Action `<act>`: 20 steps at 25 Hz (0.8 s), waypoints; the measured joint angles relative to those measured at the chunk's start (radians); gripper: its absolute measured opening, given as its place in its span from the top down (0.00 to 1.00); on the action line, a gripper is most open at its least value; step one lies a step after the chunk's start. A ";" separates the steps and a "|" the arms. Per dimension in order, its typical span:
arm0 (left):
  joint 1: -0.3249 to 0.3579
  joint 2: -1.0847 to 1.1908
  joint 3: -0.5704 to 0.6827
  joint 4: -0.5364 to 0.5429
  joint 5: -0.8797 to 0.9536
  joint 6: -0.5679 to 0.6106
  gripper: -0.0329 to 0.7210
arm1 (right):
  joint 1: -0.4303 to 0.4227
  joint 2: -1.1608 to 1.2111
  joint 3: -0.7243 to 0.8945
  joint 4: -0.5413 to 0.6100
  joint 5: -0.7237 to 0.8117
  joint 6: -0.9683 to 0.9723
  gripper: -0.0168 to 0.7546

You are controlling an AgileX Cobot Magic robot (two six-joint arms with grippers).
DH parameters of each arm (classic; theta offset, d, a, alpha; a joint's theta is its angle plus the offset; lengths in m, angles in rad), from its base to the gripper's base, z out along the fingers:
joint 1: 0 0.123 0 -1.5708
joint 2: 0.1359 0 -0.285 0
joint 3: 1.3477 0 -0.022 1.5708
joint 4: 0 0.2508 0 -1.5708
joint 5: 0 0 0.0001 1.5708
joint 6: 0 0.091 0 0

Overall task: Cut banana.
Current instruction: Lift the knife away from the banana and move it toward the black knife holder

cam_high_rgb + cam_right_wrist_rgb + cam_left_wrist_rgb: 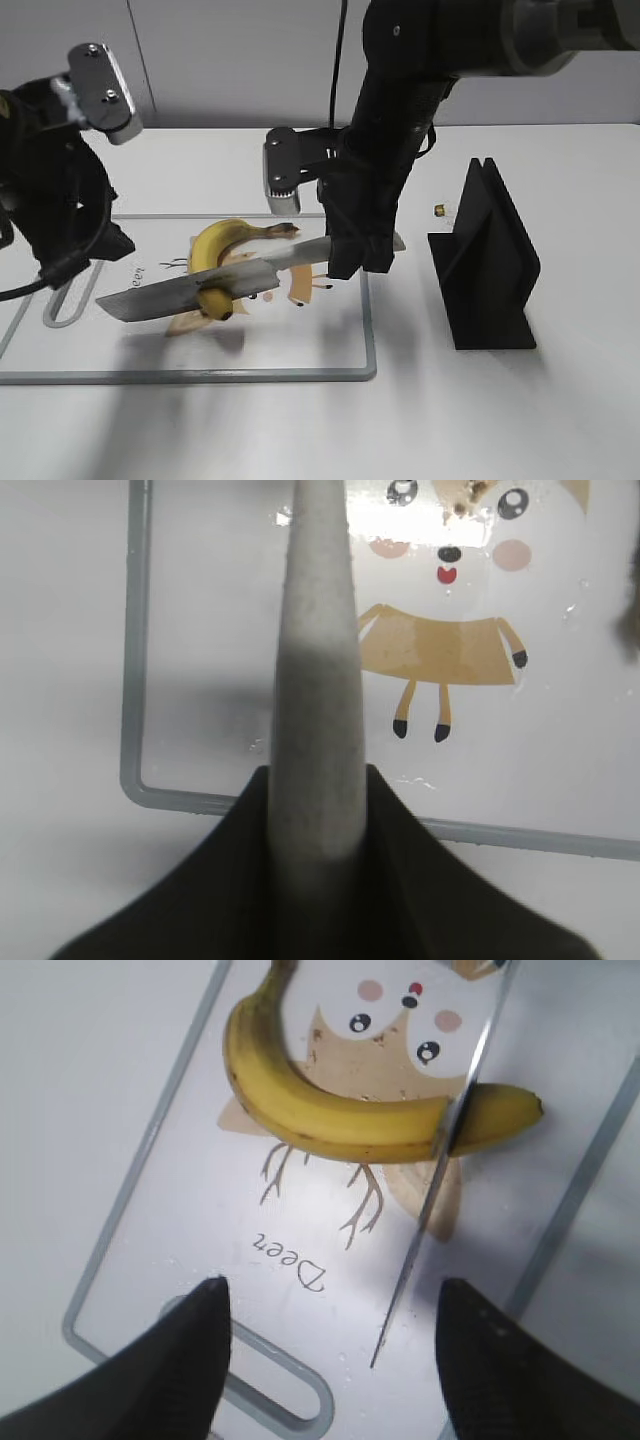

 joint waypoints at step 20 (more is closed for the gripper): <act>0.205 -0.302 -0.005 0.022 0.027 -0.372 0.17 | 0.000 -0.188 0.000 0.021 0.106 0.309 0.77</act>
